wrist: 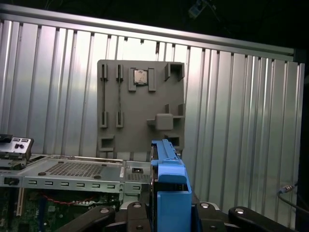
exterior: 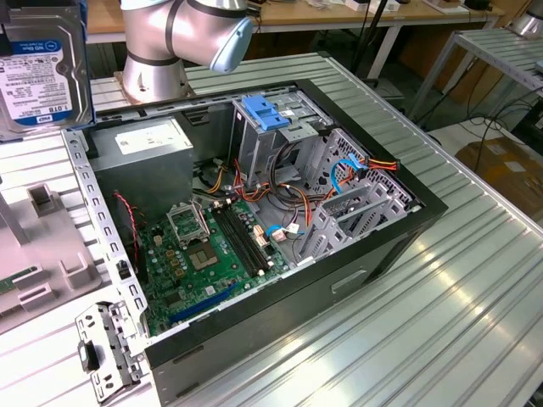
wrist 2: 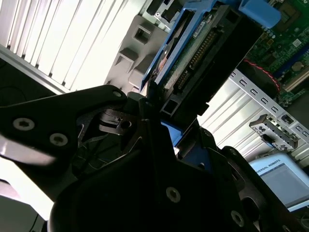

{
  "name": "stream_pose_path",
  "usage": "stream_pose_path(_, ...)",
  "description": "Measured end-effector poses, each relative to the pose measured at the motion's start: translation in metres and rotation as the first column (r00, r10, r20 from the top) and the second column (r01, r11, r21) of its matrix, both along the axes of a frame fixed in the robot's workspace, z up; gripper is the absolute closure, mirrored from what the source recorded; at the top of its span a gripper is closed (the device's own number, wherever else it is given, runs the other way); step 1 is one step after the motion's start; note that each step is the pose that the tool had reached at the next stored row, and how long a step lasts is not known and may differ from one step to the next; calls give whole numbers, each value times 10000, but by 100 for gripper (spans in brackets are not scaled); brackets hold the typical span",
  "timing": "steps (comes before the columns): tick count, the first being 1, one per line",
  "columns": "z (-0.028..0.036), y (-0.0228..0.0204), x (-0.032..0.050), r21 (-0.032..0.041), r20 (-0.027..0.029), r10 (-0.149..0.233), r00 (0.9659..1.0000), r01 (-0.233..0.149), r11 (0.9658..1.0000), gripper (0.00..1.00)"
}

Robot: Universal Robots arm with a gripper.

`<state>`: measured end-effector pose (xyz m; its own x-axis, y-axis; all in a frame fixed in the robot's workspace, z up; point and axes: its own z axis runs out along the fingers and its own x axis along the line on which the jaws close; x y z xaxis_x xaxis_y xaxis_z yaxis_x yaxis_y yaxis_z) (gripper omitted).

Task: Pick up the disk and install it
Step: 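Pick up the disk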

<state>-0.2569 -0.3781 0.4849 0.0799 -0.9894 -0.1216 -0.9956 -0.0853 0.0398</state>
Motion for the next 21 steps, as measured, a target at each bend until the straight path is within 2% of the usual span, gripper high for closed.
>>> stream_pose_path(21,-2,-69,51,0,0,0,10000,0,10000,63)
